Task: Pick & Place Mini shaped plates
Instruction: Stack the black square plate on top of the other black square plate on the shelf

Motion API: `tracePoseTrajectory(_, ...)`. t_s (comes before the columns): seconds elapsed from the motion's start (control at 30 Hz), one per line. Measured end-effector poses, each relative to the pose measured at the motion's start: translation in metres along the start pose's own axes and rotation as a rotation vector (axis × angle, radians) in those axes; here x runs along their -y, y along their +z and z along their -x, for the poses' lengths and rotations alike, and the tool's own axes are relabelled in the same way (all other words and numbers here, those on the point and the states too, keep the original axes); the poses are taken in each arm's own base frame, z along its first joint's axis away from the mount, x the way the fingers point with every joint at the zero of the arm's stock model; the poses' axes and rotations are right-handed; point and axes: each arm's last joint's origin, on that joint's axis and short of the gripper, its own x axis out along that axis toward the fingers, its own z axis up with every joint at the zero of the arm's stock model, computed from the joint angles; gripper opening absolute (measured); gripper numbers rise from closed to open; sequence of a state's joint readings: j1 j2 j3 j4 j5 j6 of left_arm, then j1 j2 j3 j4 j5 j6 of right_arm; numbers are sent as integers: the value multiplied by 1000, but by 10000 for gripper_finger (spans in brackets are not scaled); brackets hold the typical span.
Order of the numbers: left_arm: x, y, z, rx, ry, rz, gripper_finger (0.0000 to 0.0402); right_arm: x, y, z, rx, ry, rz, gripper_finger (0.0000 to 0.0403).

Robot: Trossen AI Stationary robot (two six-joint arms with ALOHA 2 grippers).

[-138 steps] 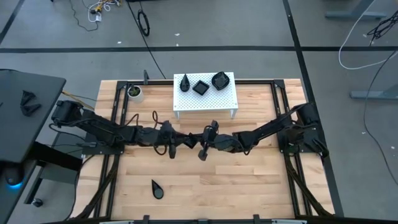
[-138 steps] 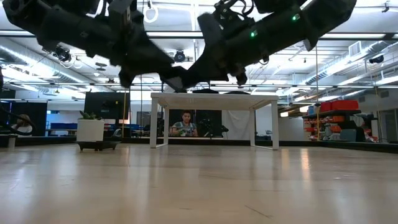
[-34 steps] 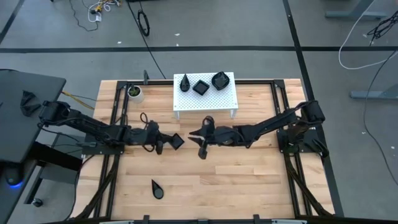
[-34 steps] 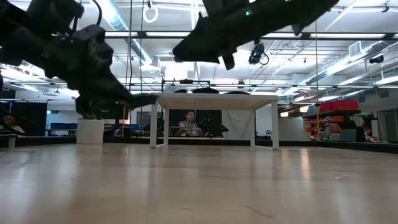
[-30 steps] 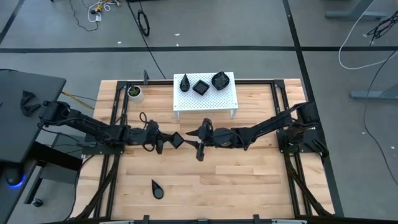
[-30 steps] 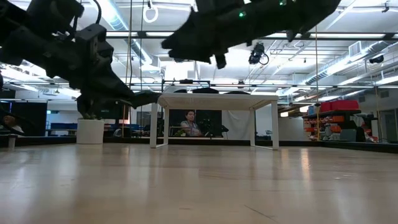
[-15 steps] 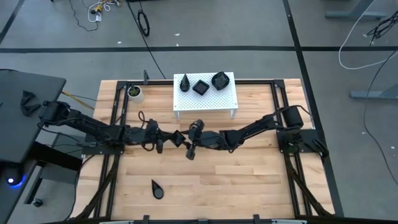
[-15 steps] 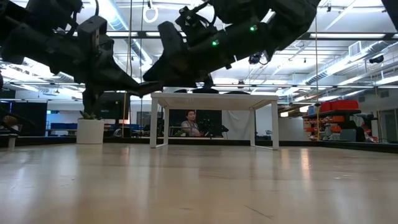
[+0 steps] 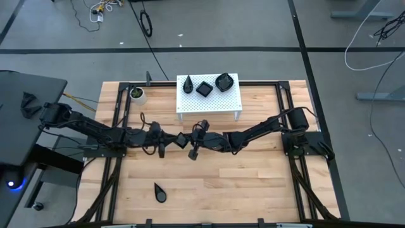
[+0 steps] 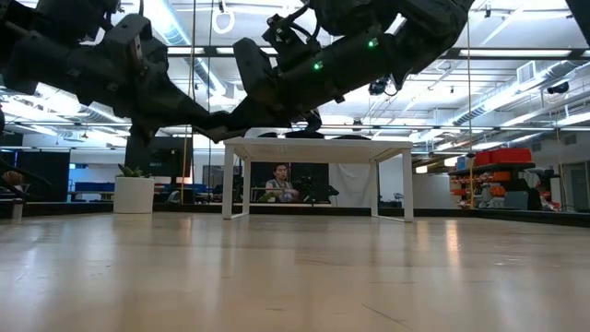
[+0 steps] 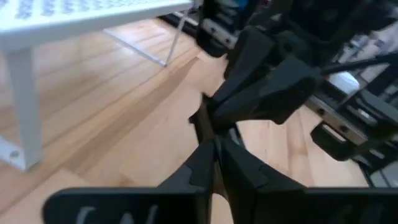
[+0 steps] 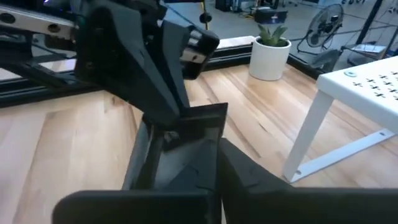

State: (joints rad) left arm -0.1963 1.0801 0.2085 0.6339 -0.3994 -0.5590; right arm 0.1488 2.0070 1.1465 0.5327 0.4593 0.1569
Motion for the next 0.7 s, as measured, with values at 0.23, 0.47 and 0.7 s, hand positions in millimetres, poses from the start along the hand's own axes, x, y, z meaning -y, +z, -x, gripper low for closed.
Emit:
tracePoseTrajectory(0.23,8,14,1,126,-85,-77,112,14,21,23,-144,-18,-24,6)
tracePoseTrajectory(0.47,9,12,1,104,-111,-95,156,95,95,67,-134,-73,-134,7)
tracePoseTrajectory(0.7,11,11,2,92,-126,-80,160,225,109,67,-115,-67,-228,6)
